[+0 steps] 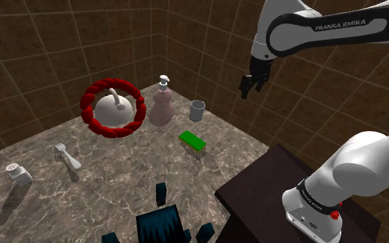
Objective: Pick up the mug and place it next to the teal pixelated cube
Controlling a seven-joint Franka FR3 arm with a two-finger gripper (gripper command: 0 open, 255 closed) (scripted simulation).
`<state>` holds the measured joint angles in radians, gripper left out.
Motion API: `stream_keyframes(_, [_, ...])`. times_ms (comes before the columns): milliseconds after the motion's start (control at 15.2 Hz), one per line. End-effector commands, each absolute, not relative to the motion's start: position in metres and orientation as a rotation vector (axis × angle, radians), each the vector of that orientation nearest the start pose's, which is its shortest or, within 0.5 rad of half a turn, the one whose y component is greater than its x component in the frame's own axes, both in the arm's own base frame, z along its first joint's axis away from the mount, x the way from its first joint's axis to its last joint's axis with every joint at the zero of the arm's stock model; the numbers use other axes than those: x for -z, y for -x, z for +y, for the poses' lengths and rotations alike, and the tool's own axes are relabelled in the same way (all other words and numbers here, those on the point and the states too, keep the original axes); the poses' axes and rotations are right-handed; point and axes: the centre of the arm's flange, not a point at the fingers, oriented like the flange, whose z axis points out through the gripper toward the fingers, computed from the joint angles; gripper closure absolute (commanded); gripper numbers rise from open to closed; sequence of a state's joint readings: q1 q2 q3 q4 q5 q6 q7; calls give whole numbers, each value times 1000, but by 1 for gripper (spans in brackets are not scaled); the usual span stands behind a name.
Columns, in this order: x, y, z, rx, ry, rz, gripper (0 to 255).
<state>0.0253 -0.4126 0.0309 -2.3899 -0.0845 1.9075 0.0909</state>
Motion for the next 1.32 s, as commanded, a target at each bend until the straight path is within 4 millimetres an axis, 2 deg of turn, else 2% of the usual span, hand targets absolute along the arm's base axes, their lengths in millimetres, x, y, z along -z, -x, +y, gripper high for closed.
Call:
stream_keyframes(0, [-450, -436, 21, -99, 3233, 7, 0])
stream_keyframes(1254, [-292, -626, 52, -88, 3212, -36, 0])
